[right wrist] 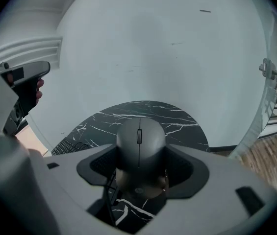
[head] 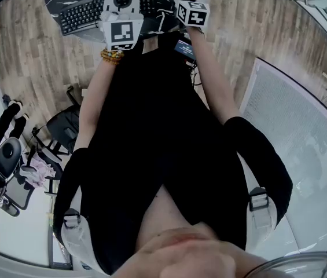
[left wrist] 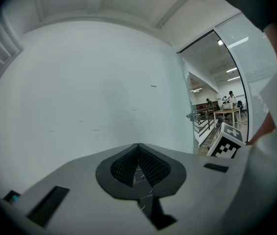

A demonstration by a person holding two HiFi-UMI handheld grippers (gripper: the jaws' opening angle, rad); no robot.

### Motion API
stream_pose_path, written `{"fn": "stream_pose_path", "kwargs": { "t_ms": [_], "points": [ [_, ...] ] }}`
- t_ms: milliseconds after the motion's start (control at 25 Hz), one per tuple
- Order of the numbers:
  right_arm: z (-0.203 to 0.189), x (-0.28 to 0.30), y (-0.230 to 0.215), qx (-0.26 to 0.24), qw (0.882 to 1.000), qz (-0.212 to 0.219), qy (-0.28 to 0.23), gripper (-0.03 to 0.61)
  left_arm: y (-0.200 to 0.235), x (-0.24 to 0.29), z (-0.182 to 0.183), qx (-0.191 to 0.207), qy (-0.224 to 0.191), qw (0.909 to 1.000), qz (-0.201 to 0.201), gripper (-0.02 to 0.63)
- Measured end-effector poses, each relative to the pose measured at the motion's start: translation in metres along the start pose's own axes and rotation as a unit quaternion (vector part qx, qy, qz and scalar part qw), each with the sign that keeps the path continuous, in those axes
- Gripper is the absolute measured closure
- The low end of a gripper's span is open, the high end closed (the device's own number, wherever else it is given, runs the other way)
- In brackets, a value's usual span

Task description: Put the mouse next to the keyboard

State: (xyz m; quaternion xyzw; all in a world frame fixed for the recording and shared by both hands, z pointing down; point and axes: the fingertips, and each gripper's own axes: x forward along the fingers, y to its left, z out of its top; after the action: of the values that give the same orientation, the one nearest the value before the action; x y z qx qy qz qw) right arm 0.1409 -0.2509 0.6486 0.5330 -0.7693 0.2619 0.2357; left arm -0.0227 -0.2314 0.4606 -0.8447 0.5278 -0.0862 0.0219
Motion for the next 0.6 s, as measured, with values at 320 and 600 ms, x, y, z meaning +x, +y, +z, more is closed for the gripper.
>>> {"fn": "stream_pose_path", "kwargs": {
  "t_ms": [320,600],
  "points": [
    [-0.022,0.013,-0.009,0.004,1.000,0.001,0.030,0.295,-0.004,0.003,-0.003,0.006,0.006,1.0000,-0.004,0.600],
    [-0.039,0.016,-0.014,0.005,0.999,-0.005,0.052,0.295,-0.004,0.003,-0.009,0.003,0.014,0.9999,-0.001,0.600]
  ]
}}
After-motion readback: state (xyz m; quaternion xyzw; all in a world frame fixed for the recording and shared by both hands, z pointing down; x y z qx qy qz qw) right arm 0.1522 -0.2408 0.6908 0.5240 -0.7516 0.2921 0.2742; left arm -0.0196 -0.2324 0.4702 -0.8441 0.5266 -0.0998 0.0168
